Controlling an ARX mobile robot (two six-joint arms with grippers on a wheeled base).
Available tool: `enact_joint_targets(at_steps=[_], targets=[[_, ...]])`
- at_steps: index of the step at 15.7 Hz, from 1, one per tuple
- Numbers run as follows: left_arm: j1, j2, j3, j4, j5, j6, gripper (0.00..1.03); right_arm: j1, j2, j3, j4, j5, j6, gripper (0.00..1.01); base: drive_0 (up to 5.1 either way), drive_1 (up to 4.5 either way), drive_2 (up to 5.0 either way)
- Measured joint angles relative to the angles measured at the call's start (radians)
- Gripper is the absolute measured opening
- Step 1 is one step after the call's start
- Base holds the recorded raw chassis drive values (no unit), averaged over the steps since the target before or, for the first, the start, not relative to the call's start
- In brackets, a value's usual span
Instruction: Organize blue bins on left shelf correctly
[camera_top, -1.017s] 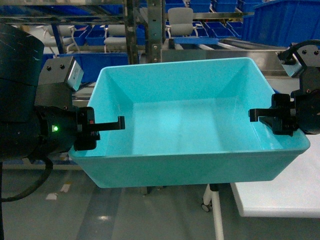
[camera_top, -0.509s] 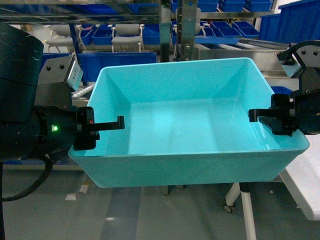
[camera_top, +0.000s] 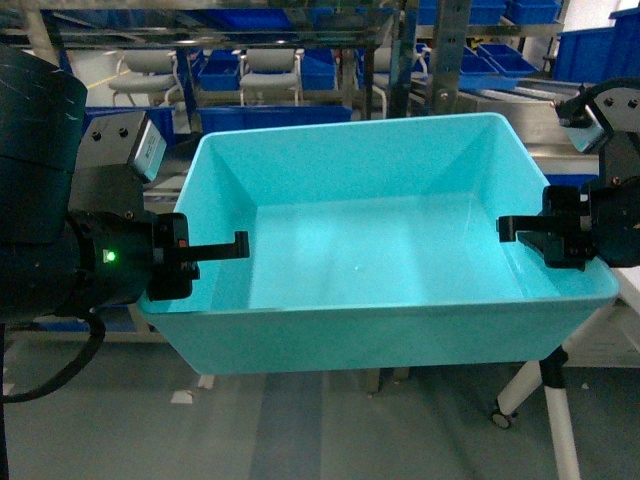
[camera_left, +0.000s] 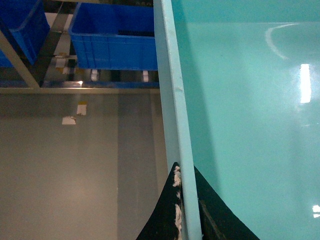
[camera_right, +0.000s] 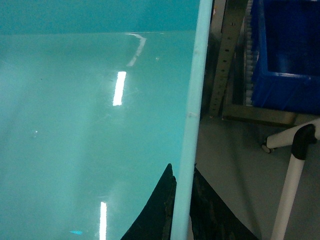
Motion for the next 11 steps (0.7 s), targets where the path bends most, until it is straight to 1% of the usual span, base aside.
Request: enact_joint_targets(at_steps=[8, 11], targets=[[0.0, 0.0, 0.0, 0.0, 0.0, -0.002, 0.02, 0.0, 0.0, 0.0, -0.001, 0.0, 0.0, 0.07, -5.1, 2.37, 2.4], [0.008, -0.001, 0.0, -0.002, 0.001, -0.002, 0.02, 0.003, 0.0, 0.003, 0.004, 0.0, 0.0, 0.07, -4.5, 4.09, 0.5]])
